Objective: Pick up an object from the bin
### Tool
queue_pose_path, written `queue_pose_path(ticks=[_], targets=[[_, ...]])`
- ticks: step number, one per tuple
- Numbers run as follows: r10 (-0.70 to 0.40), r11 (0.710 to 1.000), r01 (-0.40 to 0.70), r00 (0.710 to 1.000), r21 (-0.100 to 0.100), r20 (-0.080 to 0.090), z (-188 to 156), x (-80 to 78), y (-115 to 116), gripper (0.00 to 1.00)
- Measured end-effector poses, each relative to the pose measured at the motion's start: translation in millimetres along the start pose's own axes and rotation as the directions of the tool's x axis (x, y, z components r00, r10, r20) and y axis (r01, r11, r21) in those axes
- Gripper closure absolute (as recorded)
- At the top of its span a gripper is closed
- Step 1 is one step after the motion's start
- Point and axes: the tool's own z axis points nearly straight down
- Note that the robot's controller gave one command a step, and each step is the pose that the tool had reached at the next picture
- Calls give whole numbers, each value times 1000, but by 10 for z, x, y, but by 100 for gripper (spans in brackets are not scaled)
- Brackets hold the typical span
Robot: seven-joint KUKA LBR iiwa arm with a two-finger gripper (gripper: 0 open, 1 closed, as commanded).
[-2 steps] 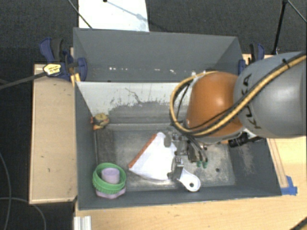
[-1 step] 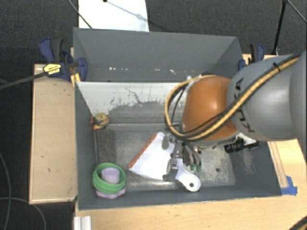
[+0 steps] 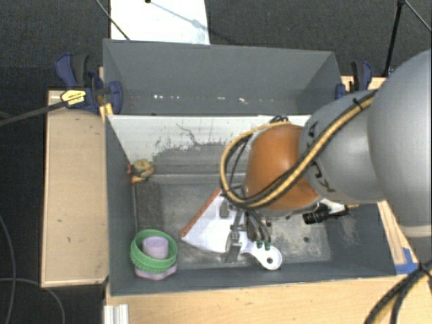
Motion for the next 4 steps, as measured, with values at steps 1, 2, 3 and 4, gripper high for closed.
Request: queue_pose_path(ticks=[1, 2, 3, 4], targets=[[91, 996, -91, 996, 2, -5, 217, 61, -10, 0], [122, 992, -122, 992, 1, -3, 303, 2, 413, 100], [123, 992, -123, 992, 1, -3, 303, 2, 413, 100], [101, 995, -101, 995, 1, -4, -753, -27, 392, 100]])
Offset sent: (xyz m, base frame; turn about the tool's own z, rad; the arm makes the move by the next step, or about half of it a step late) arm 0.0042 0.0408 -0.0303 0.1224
